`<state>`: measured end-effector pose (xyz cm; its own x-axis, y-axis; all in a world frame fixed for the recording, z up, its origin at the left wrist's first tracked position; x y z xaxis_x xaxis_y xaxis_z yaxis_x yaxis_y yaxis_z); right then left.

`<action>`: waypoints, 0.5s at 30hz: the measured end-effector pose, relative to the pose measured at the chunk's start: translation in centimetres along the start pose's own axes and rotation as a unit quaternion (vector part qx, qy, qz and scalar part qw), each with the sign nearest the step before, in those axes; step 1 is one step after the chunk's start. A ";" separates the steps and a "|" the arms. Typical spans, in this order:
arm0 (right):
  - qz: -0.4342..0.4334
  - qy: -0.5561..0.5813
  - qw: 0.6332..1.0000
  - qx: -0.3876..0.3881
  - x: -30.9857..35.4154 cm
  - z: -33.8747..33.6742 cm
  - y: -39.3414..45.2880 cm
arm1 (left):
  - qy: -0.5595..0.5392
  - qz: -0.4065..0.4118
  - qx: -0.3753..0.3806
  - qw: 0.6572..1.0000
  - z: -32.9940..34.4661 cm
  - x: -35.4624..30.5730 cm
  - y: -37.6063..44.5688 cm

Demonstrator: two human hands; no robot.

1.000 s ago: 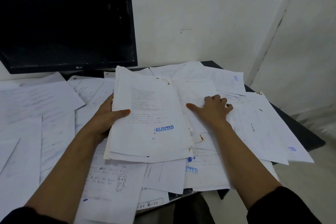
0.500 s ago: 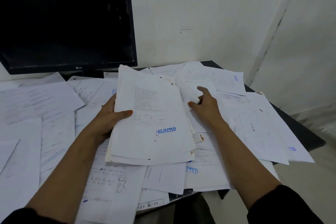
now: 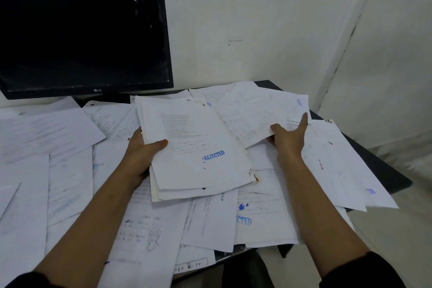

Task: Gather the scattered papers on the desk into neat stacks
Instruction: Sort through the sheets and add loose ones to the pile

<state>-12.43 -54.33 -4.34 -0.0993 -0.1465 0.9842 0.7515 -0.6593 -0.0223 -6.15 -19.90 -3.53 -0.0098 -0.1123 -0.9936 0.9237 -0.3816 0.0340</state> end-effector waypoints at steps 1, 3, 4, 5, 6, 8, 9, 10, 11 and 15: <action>0.011 -0.024 0.999 0.025 -0.1 0.1 0.2 | -0.002 0.003 -0.003 1.000 0.1 -0.1 0.0; 0.023 -0.076 0.994 0.072 -0.3 0.4 0.5 | -0.017 0.008 -0.001 1.000 0.4 -0.1 -0.1; 0.025 -0.080 0.992 0.099 -0.4 0.6 0.6 | -0.029 0.010 0.000 1.000 0.6 0.0 0.0; 0.027 -0.081 0.989 0.125 -0.5 0.8 0.7 | -0.039 0.008 0.002 0.999 0.9 0.2 0.0; 0.027 -0.094 0.985 0.142 -0.5 1.1 0.7 | -0.049 0.004 0.006 0.999 1.1 0.4 0.0; 0.000 -0.155 0.978 0.142 0.1 1.2 0.5 | -0.053 -0.005 0.023 0.998 1.6 0.6 0.0; -0.030 -0.187 0.974 0.126 0.7 1.1 0.4 | -0.049 -0.011 0.033 0.998 1.8 0.6 -0.1; -0.066 -0.215 0.969 0.103 1.5 0.9 0.4 | -0.042 -0.020 0.043 0.998 1.8 0.6 -0.1; -0.106 -0.233 0.963 0.083 2.5 0.8 0.2 | -0.034 -0.032 0.051 0.998 1.7 0.5 -0.1; -0.224 -0.197 0.953 0.050 7.1 1.7 -0.6 | -0.003 -0.070 0.084 0.994 1.5 0.2 -0.4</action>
<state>-12.43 -53.73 2.94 -0.1864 0.4352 0.8808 0.7514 -0.5145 0.4132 -7.12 -21.14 -3.58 -0.1364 -0.0533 -0.9892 0.8363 -0.5415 -0.0862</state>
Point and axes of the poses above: each hand's wrist, its own y-axis towards the middle knuckle, its own z-axis out of the palm, x = y × z, the point moved 4 cm from there along y, towards the middle knuckle, and after that the axes turned 13 degrees about x, right-handed, at the moved point
